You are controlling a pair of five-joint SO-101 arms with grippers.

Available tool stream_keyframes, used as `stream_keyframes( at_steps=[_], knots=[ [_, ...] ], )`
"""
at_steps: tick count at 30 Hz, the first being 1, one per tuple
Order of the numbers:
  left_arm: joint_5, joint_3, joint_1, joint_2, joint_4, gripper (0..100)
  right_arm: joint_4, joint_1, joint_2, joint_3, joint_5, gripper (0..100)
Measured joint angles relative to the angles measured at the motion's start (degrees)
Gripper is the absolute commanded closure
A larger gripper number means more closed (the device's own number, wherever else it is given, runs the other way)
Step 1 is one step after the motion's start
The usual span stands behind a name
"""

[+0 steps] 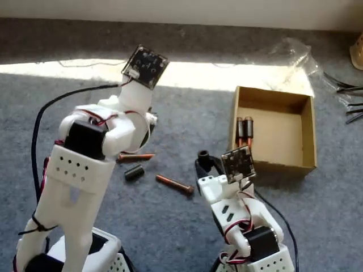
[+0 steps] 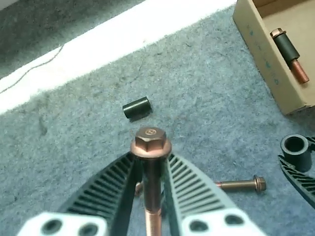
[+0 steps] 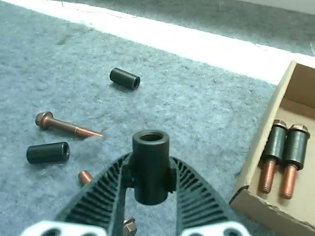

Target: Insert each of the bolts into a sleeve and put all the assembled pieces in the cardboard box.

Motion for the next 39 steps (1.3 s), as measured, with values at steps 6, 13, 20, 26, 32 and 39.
stream_keyframes(
  at_steps=[6,13,20,26,32,39],
  knots=[
    [0.0,9.1,-0.1,-10.3,-5.8,100,0.0,-3.0,0.0,-5.2,-0.1,99.5],
    [0.0,15.7,0.1,-21.2,-11.6,100,-2.8,-12.9,0.0,-6.5,3.7,99.5],
    [0.0,23.2,-0.2,-32.7,-19.6,100,-17.6,-14.7,-0.1,3.3,12.7,99.5],
    [0.0,27.6,-0.1,-39.6,-25.6,100,-26.7,-14.6,0.1,8.1,13.0,99.5],
    [0.0,32.4,-0.1,-43.3,-31.4,100,-27.9,-12.8,0.1,8.2,4.3,99.5],
    [8.4,37.0,-0.2,-45.9,-38.9,100,-27.9,-7.5,0.1,8.2,-1.0,99.5]
  ],
)
